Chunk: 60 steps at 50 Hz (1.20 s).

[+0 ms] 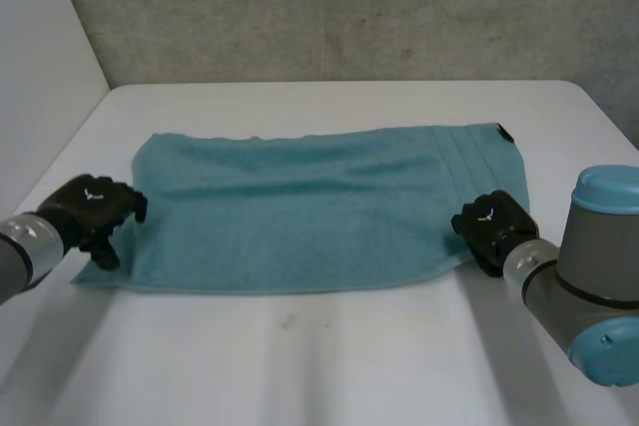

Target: Fold the laundry

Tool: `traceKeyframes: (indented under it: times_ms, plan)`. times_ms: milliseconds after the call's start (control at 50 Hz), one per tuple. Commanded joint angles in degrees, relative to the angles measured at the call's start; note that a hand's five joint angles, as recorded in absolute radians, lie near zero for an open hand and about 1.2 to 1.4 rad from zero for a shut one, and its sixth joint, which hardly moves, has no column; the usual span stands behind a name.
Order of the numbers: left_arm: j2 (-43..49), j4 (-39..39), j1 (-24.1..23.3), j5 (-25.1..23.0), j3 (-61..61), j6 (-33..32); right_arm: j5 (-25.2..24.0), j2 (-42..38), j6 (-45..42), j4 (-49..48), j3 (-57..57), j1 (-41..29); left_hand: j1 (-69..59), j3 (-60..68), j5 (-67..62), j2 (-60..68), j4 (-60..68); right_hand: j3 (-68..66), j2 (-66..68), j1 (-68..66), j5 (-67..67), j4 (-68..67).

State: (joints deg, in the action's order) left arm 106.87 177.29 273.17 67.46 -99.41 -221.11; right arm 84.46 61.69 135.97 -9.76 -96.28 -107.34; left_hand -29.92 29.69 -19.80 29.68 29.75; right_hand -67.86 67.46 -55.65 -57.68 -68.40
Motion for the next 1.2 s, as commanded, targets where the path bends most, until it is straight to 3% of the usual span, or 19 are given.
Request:
traceKeyframes:
  times_ms: [20,120,780,860,980,1200]
  plan:
    - [-1.48,3.23,0.09,0.39,-6.41,0.41,-0.09,-0.08,0.0,0.0,0.04,0.03,-12.08,12.32,-12.2,12.32,12.26,-12.14,12.54,-24.35,-12.32,-11.6]
    - [-0.87,8.67,1.05,0.83,-8.96,0.59,-0.17,-0.08,0.0,0.0,-0.05,0.03,-12.42,12.66,-12.54,12.66,12.6,-12.14,12.54,-24.35,-12.32,-11.6]
    - [6.51,16.34,2.99,1.1,-9.93,-0.02,-0.17,-0.25,0.0,0.0,-0.31,-0.15,-11.24,11.48,-11.36,11.48,11.42,-12.14,12.54,-24.35,-12.32,-11.6]
    - [6.6,16.51,2.99,1.1,-9.58,-0.02,-0.17,-0.25,0.0,0.0,-0.31,-0.15,-14.93,15.17,-15.05,15.17,15.11,-12.14,12.54,-24.35,-12.32,-11.6]
    - [6.69,19.49,2.9,1.36,-9.32,-0.02,-0.09,-0.78,0.0,-0.09,-0.05,-0.06,-50.04,50.27,-50.15,50.27,50.21,-12.14,12.54,-24.35,-12.32,-11.6]
    - [2.56,22.14,2.11,1.62,-9.58,1.91,0.35,-0.69,0.17,0.0,0.13,-0.14,-50.08,50.31,-50.2,50.32,50.25,-12.14,12.54,-24.35,-12.32,-11.6]
